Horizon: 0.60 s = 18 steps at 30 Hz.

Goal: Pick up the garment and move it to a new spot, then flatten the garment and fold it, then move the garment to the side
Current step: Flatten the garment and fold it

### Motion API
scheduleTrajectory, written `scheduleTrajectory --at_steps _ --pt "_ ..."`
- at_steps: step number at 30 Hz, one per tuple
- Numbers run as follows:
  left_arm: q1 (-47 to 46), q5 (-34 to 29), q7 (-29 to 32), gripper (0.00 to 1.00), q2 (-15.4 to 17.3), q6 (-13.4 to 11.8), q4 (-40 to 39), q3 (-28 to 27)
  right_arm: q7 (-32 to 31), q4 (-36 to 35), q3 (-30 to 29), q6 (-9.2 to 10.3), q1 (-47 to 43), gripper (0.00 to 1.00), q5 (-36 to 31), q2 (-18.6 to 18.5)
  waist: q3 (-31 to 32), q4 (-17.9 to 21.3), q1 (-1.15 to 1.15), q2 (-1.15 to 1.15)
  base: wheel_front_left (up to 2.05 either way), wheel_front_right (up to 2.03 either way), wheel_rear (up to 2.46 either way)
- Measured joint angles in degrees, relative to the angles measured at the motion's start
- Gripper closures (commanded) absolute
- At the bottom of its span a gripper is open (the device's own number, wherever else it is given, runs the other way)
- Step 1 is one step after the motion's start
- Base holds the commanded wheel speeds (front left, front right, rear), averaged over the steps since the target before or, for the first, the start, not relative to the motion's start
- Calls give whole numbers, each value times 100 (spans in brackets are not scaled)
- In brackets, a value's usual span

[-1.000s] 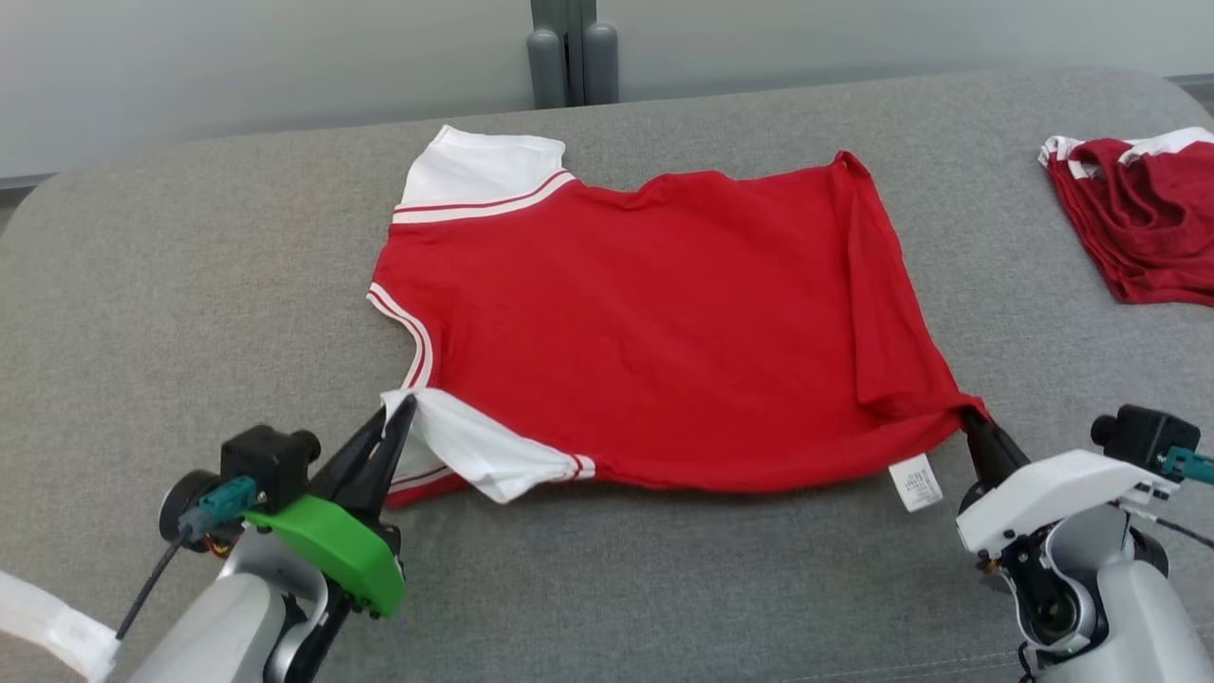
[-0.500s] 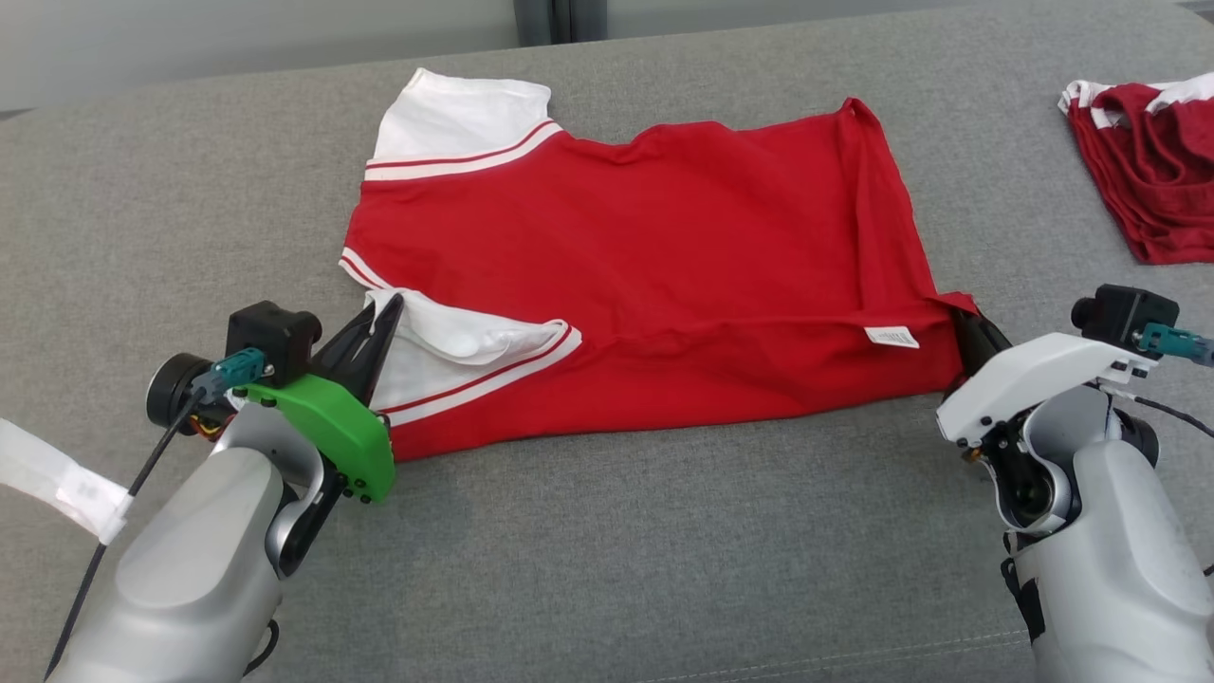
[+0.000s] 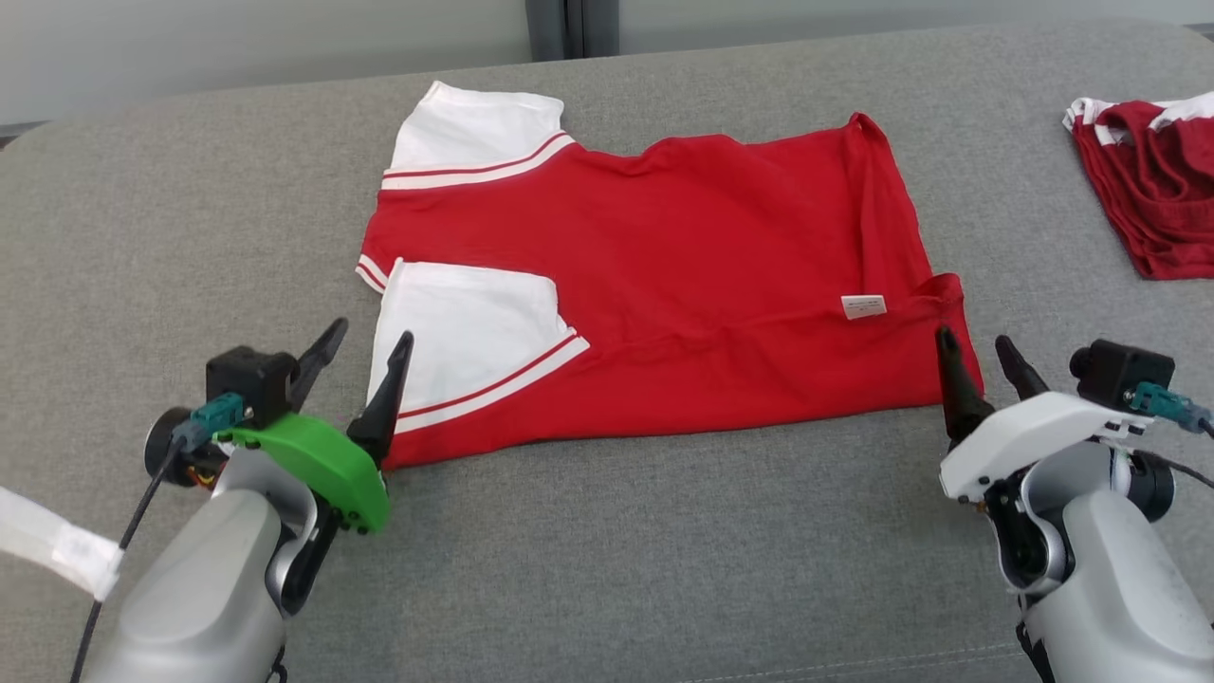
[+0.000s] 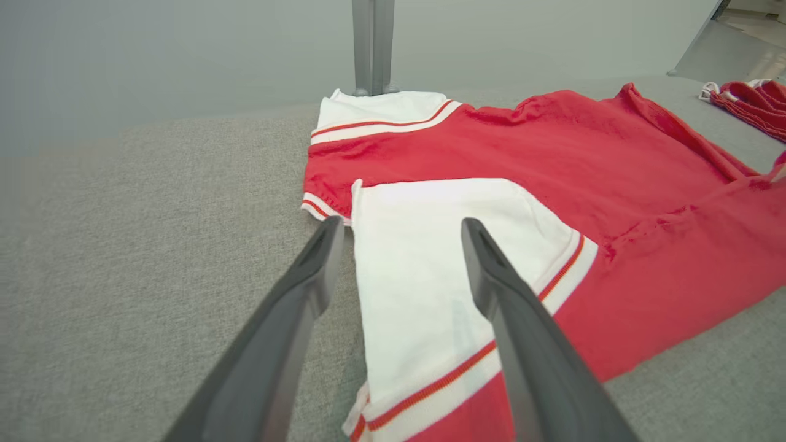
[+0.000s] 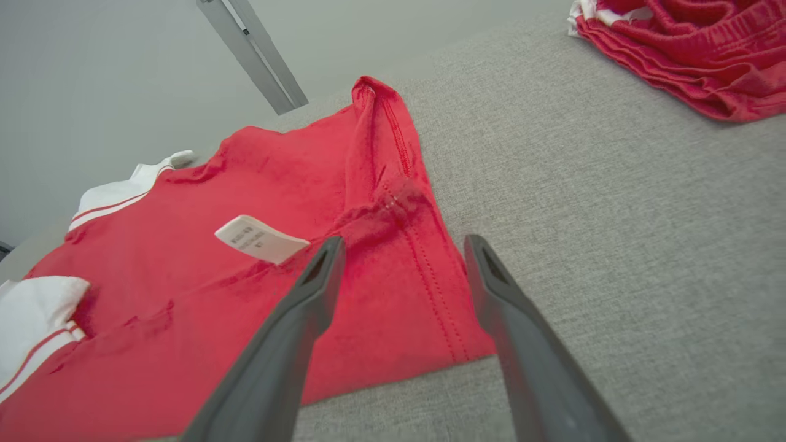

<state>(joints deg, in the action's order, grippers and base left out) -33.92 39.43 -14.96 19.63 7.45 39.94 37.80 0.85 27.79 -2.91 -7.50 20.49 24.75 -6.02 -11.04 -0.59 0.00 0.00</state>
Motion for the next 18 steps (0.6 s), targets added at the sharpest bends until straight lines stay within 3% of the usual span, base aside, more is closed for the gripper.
scheduleTrajectory --at_steps 8,18 --pt "954 -71 -7 0 -44 -57 -247 -275 280 12 265 0 -441 0 -272 -267 104 -83 0 0 0 0 0" --pt "1051 -42 99 0 -277 -62 223 -118 380 681 257 0 -103 0 -554 -375 0 -139 0 0 0 0 0"
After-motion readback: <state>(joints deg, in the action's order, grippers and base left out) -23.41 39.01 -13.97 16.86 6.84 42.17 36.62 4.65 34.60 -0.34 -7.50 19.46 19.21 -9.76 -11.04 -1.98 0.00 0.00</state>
